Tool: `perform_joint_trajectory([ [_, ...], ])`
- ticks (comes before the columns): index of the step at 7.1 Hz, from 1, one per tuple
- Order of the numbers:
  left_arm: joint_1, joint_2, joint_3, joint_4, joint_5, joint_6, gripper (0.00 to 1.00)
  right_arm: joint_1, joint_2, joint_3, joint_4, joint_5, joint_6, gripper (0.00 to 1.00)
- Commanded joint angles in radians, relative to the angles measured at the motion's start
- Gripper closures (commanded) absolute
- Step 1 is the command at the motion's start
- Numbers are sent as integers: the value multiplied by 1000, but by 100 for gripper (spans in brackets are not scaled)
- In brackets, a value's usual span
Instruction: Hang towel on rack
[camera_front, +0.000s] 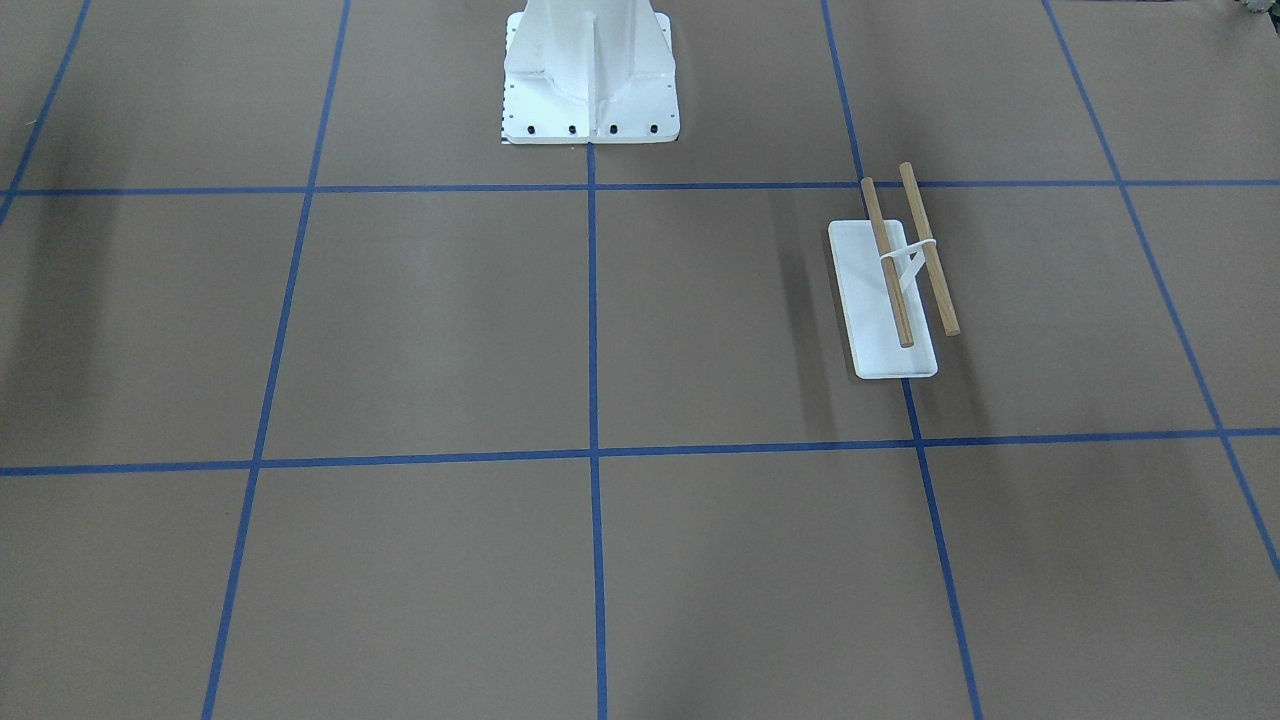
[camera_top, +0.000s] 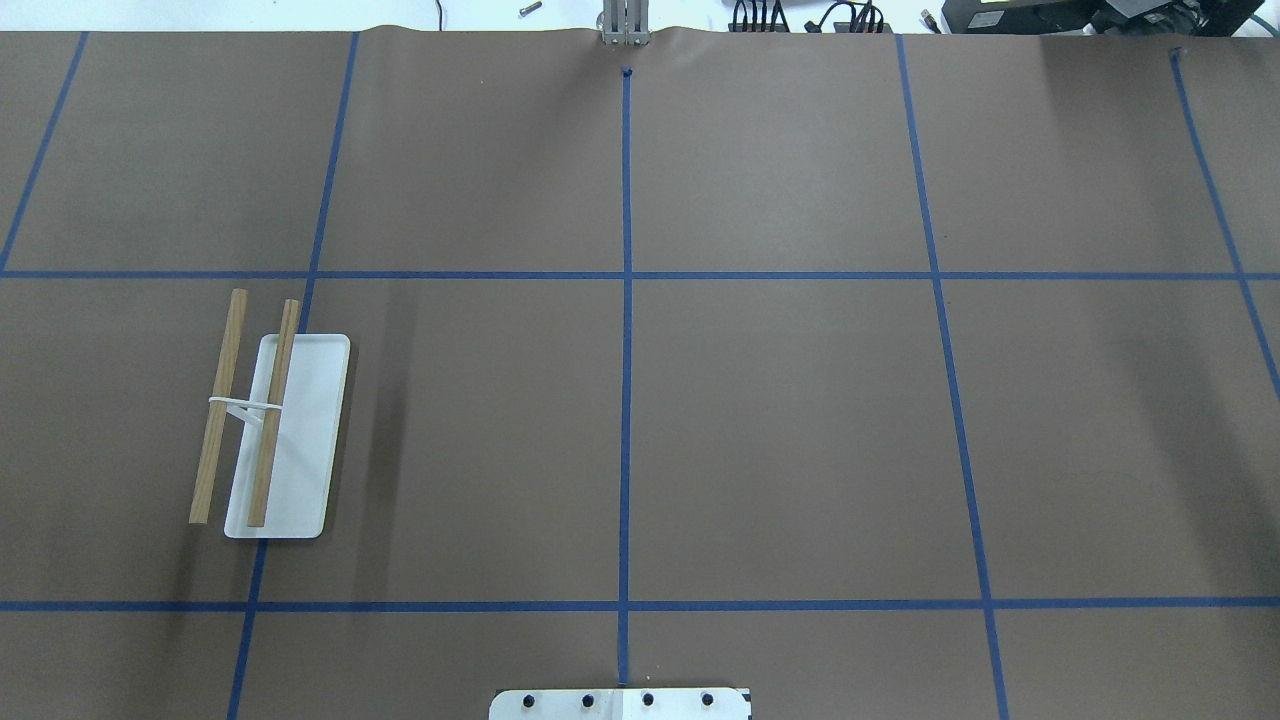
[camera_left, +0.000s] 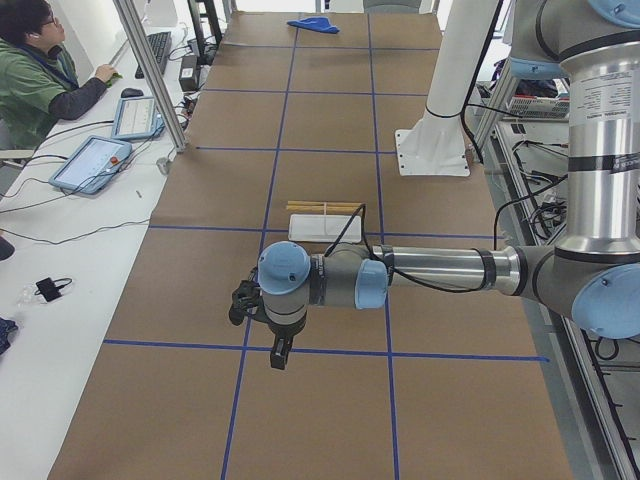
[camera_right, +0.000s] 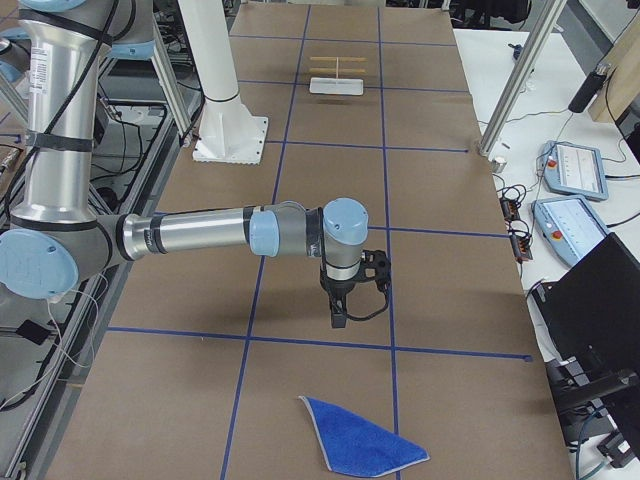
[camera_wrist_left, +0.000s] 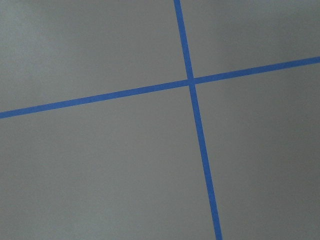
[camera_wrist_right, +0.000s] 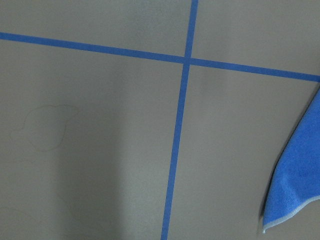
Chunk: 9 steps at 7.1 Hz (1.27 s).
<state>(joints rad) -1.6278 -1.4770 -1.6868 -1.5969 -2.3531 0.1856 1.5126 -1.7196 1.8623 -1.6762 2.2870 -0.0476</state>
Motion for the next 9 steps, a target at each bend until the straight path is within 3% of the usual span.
perform_joint_trajectory([
  [1, 2, 0, -23, 2, 0, -5, 1, 0, 0, 9, 0, 6, -1, 0],
  [4, 0, 29, -53, -3, 1, 3, 1, 1, -12, 58, 0, 2, -1, 0],
  [8, -1, -9, -91, -11, -8, -2, 1, 4, 34, 95, 7, -1, 0, 0],
  [9, 0, -29, -88, -65, -5, -2, 1, 32, 53, 101, 7, -3, -1, 0],
])
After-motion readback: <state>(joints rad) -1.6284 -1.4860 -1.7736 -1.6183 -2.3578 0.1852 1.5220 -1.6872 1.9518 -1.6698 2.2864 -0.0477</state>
